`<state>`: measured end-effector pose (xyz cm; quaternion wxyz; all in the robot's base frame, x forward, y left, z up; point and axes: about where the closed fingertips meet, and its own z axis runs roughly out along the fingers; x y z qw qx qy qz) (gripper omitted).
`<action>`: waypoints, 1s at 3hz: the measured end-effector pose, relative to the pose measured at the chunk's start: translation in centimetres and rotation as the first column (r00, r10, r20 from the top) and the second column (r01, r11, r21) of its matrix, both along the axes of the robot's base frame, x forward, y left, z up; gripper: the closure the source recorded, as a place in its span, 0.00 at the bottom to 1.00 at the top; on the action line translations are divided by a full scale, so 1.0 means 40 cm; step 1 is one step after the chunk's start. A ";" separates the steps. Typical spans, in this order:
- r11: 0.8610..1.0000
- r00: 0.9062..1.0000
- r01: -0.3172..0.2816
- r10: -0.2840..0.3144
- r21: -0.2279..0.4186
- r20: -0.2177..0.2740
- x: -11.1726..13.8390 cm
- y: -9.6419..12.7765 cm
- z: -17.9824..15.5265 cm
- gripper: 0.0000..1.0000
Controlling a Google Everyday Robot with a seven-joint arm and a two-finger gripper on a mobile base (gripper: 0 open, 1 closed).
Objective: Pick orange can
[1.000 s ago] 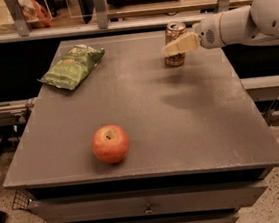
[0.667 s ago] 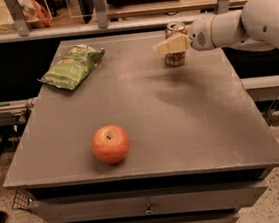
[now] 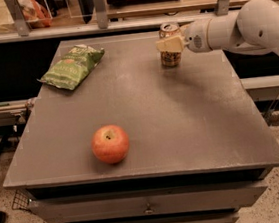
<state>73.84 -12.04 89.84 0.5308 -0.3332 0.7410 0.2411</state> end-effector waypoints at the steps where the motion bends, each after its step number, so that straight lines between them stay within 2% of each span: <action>1: 1.000 1.000 -0.001 0.001 -0.006 0.028 -0.010 -0.016 0.047 0.88; 2: 1.000 0.999 -0.004 0.005 -0.008 0.039 -0.025 -0.053 0.133 1.00; 3: 1.000 0.999 -0.009 0.010 -0.009 0.041 -0.028 -0.057 0.145 1.00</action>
Offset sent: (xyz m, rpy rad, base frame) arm -0.0201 -0.0483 0.1000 -0.0131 -0.0516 0.0054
